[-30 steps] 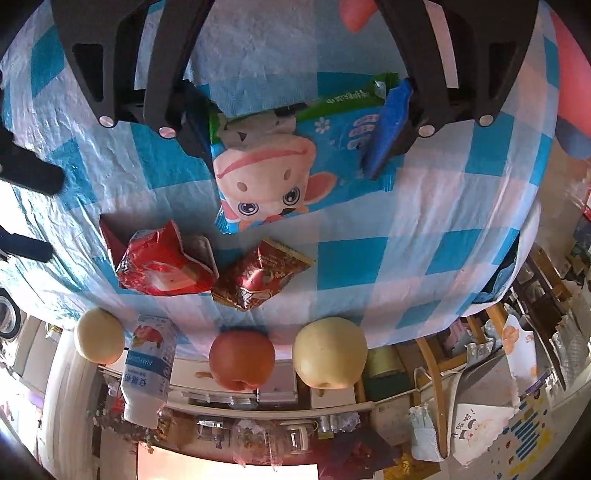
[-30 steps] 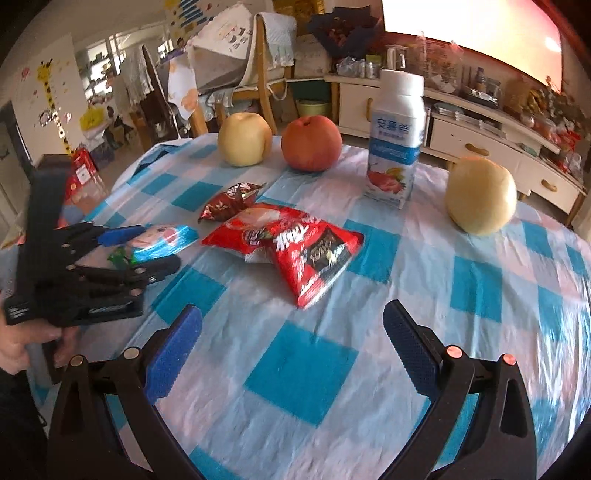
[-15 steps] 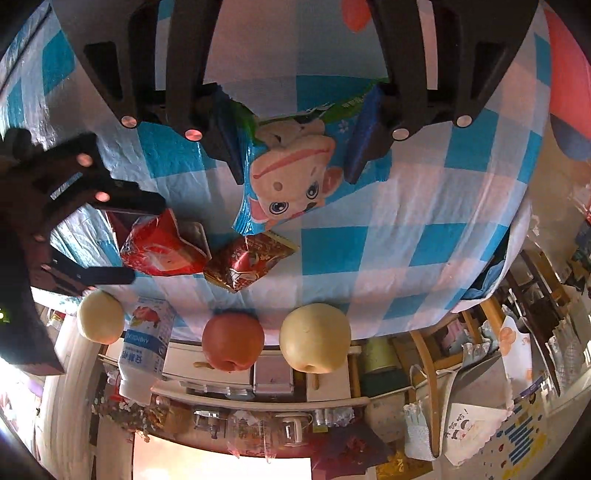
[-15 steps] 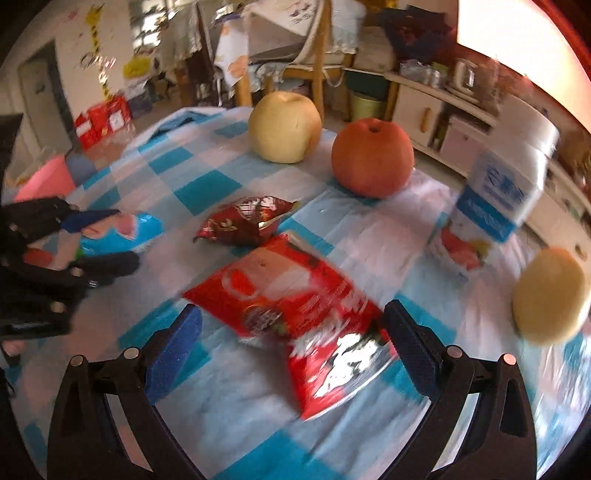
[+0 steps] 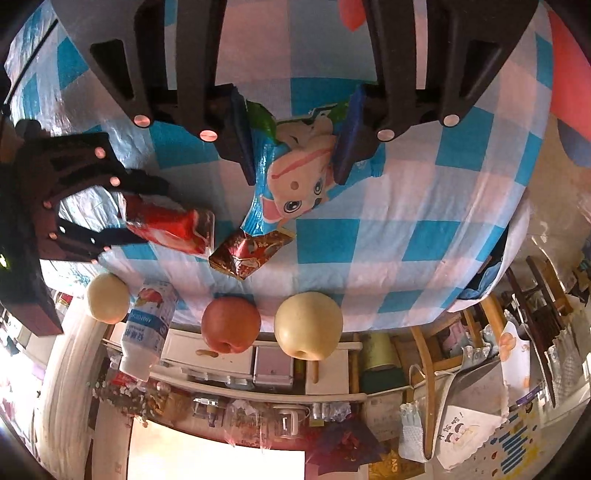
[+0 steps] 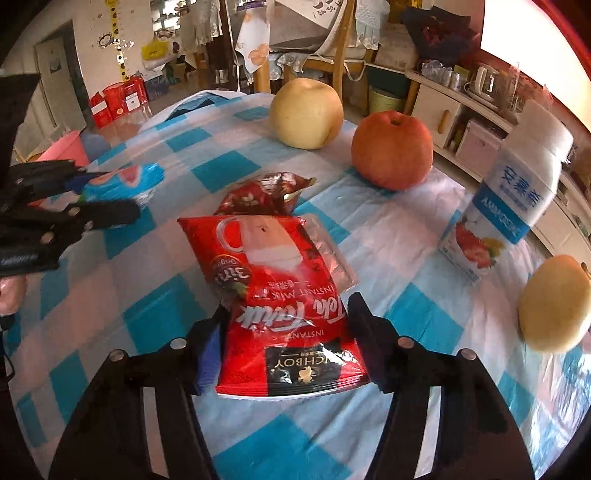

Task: Collect trash
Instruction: 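Grasp the blue cow-print snack bag with the left tool while the right tool grasps the red milk-tea packet, then carry both bags over the pink bucket and open both tools to drop them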

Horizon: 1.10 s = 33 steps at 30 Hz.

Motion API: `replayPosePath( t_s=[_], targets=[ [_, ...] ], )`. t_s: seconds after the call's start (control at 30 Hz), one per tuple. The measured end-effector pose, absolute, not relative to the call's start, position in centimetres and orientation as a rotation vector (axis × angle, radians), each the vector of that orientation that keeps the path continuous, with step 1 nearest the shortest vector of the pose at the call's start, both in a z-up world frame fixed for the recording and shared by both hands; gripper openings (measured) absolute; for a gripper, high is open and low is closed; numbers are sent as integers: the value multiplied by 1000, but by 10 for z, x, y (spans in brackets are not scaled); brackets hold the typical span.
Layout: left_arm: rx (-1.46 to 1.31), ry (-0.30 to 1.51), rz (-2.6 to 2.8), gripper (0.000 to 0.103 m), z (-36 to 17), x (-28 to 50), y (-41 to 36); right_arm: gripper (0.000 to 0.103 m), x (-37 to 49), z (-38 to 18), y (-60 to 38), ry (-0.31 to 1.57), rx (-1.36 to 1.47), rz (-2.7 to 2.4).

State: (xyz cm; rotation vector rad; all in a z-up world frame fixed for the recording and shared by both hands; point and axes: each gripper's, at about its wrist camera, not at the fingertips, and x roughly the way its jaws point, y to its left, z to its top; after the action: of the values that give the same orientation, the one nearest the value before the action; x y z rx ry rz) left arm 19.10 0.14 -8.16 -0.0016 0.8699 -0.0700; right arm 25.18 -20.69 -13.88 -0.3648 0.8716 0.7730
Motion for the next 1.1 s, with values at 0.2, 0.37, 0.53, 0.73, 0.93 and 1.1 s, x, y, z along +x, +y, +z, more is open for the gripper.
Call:
replayPosePath(
  t_s=[0.2,0.37,0.53,0.73,0.93,1.1],
  targets=[
    [-32,857,-80,37,-74,186,10,54,232,-124,-211,855,-310,763],
    [-50,850,-86,31,-71,185,15,49,224,-114,-215,839,-262,736],
    [-52,845,-88,29,-70,185,19,50,224,-124,-204,846,-299,709],
    [-54,839,-73,27,-69,186,29,41,222,-122,-194,824,-326,732],
    [-75,812,-65,24,-62,184,37,33,224,-113,-206,816,-234,737],
    [-98,800,-71,23,-57,182,41,30,223,-105,-213,802,-168,741]
  ],
)
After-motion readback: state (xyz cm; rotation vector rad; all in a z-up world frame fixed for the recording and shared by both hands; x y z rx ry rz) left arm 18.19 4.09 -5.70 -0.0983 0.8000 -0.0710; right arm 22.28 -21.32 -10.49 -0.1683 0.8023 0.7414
